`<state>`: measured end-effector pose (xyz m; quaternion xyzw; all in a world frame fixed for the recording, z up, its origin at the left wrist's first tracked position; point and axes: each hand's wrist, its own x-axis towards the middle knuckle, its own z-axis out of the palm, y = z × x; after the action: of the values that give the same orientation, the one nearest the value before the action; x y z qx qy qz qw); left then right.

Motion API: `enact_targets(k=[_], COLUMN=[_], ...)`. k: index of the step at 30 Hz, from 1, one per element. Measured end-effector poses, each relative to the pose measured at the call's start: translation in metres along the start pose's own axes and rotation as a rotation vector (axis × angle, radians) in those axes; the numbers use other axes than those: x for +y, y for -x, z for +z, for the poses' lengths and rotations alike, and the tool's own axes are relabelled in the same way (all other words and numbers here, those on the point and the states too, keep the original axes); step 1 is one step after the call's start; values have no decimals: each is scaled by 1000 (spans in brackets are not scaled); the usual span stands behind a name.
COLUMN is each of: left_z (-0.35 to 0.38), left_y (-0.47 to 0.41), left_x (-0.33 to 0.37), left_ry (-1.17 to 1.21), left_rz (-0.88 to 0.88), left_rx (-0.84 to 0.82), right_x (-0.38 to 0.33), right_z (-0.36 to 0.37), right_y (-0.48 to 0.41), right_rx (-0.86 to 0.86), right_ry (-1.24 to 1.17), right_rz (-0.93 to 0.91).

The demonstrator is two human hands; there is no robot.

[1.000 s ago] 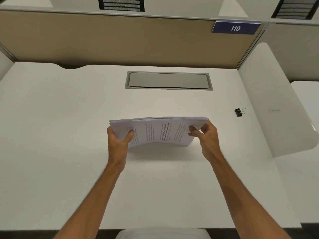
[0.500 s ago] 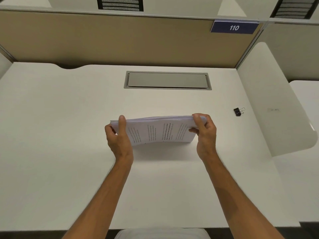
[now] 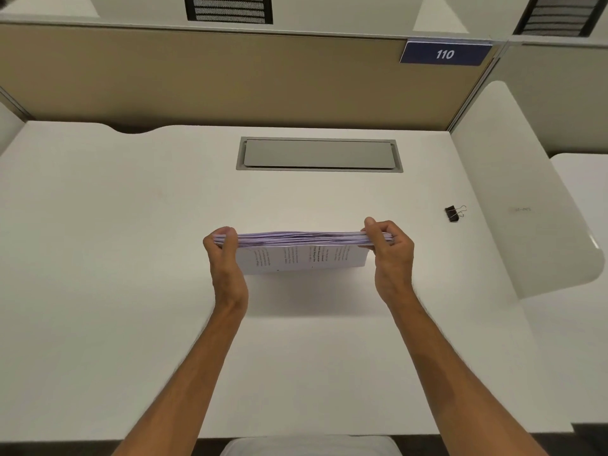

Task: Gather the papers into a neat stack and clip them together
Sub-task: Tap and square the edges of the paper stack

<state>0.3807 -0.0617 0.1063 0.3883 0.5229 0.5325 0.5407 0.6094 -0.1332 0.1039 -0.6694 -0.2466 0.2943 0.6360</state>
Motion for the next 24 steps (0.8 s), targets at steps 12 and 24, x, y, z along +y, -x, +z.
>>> enact_targets(k=[12, 24], left_z=[-18, -42], left_y=[-9, -26], left_x=[9, 13], left_ry=[-525, -713], left_rz=[281, 175], left_rx=[96, 63], right_x=[-21, -18], right_z=[3, -13], right_y=[-10, -12], right_rx=[-6, -247], right_ry=[37, 143], right_rz=[30, -60])
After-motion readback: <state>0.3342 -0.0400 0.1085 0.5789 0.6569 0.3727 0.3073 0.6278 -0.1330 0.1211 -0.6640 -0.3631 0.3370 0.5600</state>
